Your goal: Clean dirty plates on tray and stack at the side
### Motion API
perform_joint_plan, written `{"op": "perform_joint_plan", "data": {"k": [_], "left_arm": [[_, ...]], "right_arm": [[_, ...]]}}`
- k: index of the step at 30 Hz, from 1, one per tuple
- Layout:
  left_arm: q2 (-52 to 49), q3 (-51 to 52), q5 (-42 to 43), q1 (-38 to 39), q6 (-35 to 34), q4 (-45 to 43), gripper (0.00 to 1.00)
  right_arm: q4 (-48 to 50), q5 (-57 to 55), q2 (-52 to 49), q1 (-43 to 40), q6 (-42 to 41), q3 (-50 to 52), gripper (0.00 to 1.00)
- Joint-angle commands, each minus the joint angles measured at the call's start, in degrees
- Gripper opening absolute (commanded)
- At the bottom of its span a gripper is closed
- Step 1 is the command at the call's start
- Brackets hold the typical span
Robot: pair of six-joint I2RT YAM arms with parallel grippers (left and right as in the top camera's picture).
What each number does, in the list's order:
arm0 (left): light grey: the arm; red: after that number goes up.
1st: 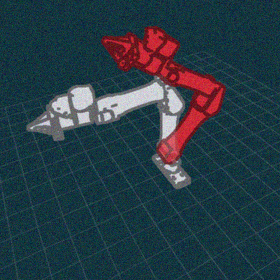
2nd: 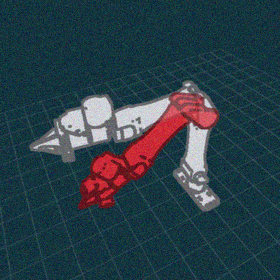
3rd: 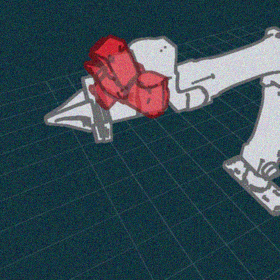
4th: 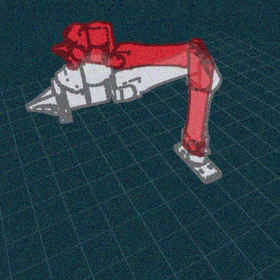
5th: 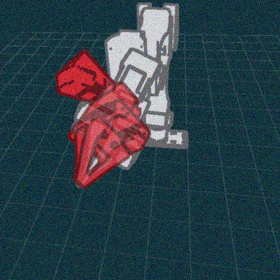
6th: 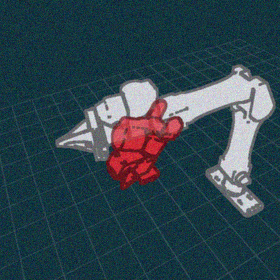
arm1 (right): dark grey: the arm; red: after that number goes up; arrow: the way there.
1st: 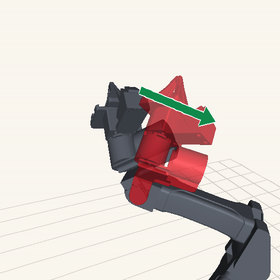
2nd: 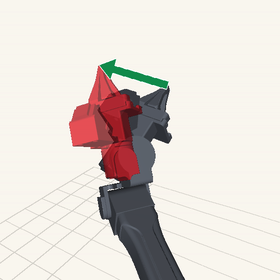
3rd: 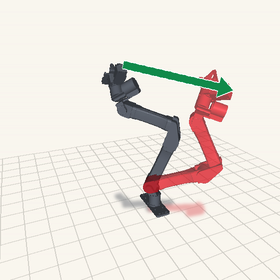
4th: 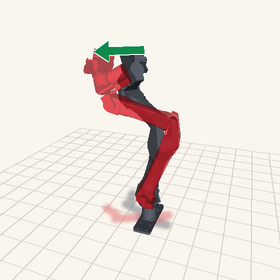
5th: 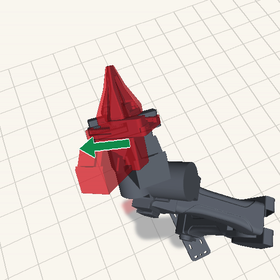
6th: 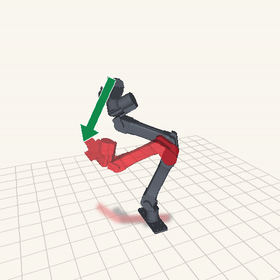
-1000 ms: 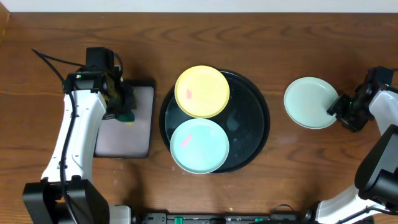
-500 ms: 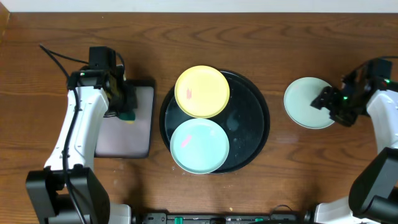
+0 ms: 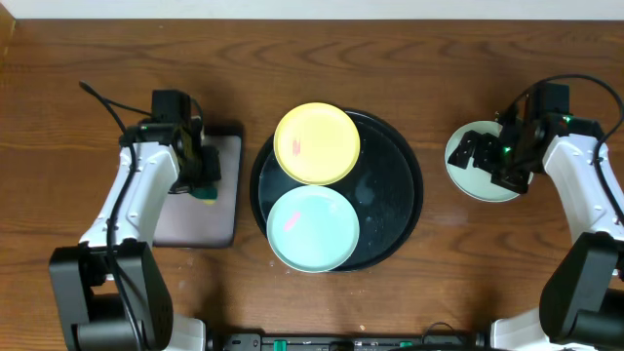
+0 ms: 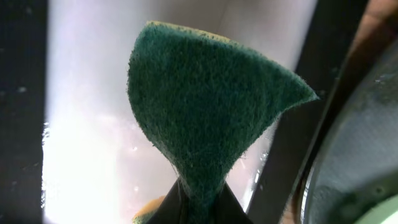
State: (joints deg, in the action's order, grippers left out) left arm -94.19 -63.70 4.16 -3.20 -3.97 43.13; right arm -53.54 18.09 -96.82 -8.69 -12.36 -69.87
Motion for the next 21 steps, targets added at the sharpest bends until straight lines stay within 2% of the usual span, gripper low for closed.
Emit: {"op": "perform_joint_plan", "data": {"k": [1,13,21], "left_arm": [[-0.4,3.1,0.0,0.2,1.2,-2.6,0.08],[-0.7,4.6,-0.8,5.2,0.4,-5.1,0.07],[-0.9,4.6,-0.7,5.7,0.3,-5.0,0.07]], "right_arm": [[0.0,0.4,0.2,0.5,0.7,-0.1,0.99],[0.0,0.3,0.2,0.5,0.7,-0.1,0.99],[0.0,0.4,0.2,0.5,0.7,-0.1,0.99]]}}
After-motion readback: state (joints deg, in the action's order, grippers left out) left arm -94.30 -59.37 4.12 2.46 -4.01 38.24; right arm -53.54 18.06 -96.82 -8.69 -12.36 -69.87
